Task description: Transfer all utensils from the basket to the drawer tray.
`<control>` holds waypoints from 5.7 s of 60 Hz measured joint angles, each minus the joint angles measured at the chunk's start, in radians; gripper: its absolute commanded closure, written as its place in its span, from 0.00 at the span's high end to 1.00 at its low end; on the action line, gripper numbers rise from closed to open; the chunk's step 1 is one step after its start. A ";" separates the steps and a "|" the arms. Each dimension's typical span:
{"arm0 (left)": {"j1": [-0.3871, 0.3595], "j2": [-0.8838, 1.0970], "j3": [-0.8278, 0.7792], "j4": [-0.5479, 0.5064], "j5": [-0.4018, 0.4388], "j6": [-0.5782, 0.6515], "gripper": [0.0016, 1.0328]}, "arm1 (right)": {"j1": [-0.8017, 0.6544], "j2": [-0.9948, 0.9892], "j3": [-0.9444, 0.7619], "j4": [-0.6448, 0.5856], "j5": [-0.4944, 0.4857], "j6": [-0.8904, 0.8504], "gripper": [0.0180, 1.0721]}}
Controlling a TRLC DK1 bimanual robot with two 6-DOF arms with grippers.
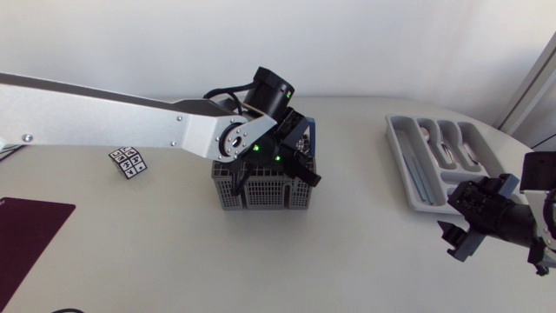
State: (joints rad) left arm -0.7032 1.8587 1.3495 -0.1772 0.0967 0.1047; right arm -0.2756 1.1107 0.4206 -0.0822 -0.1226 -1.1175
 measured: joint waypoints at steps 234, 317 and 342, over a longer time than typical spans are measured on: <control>-0.012 -0.259 -0.062 -0.120 0.001 0.121 0.95 | 0.006 -0.146 0.199 -0.296 -0.158 0.139 0.06; -0.085 -0.161 -0.074 -0.067 -0.186 0.158 0.95 | -0.311 0.305 0.093 0.356 -0.003 -0.147 0.83; -0.132 -0.162 -0.222 0.210 -0.326 0.229 0.71 | -0.317 0.155 0.127 0.118 -0.064 -0.041 0.83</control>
State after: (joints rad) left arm -0.8356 1.6970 1.1278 0.0330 -0.2291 0.3332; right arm -0.5930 1.2655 0.5480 0.0360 -0.1867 -1.1587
